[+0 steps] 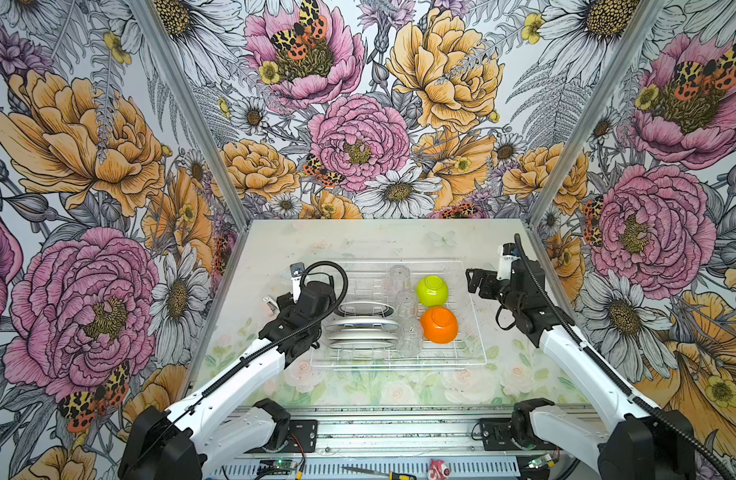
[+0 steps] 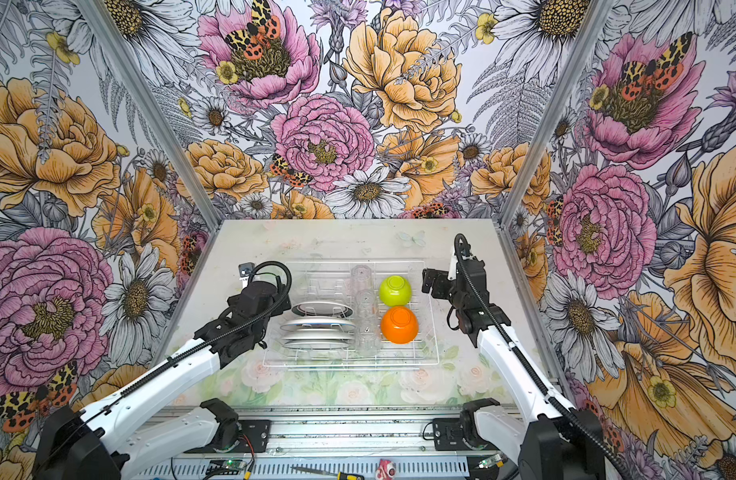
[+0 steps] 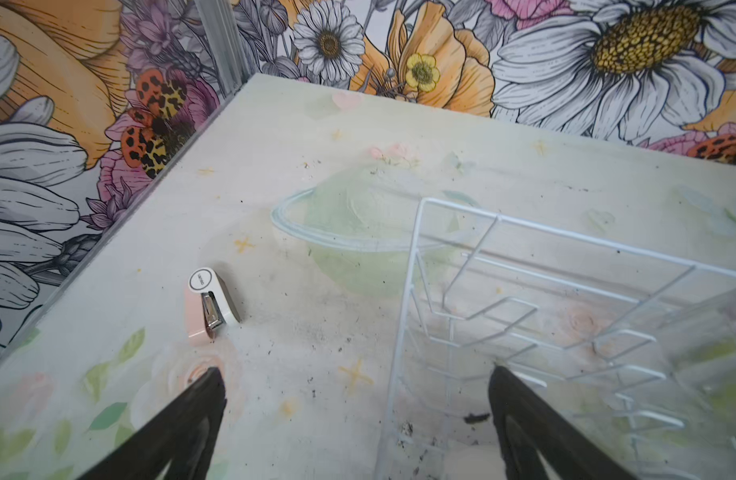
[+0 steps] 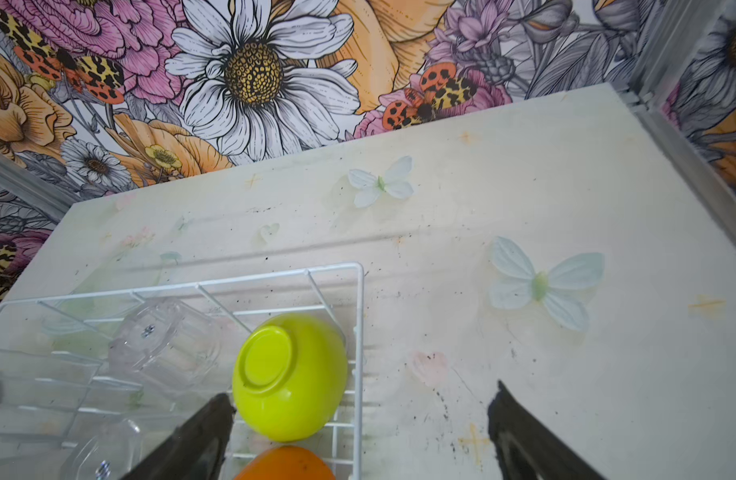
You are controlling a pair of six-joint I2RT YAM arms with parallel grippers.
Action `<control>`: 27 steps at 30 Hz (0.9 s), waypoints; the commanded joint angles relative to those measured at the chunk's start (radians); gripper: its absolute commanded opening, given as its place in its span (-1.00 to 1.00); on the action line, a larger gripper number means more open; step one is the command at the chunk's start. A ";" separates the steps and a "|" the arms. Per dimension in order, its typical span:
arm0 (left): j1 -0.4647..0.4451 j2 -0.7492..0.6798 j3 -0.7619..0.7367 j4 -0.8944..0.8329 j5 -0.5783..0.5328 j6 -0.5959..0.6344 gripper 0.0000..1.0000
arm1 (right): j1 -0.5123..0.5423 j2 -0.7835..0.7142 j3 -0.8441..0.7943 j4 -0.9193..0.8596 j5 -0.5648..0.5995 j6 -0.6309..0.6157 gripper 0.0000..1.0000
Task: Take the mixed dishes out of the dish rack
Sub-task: 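Raise the left gripper over the plates while the right gripper moves over the bowls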
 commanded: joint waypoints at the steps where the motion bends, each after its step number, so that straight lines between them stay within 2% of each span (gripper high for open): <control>1: -0.012 -0.027 0.032 -0.064 0.107 -0.041 0.97 | 0.012 -0.012 -0.024 -0.085 -0.083 0.040 0.89; 11: -0.019 -0.180 0.005 -0.153 0.198 -0.059 0.97 | 0.032 -0.047 -0.097 -0.119 -0.110 0.053 0.82; 16: -0.019 -0.236 -0.025 -0.171 0.292 -0.086 0.97 | 0.050 -0.009 -0.099 -0.126 -0.109 0.052 0.58; 23: -0.018 -0.238 -0.076 -0.170 0.250 -0.097 0.97 | 0.087 0.082 -0.061 -0.139 -0.060 0.041 0.23; 27: -0.017 -0.200 -0.077 -0.171 0.248 -0.080 0.97 | 0.110 0.140 -0.034 -0.151 0.004 0.038 -0.05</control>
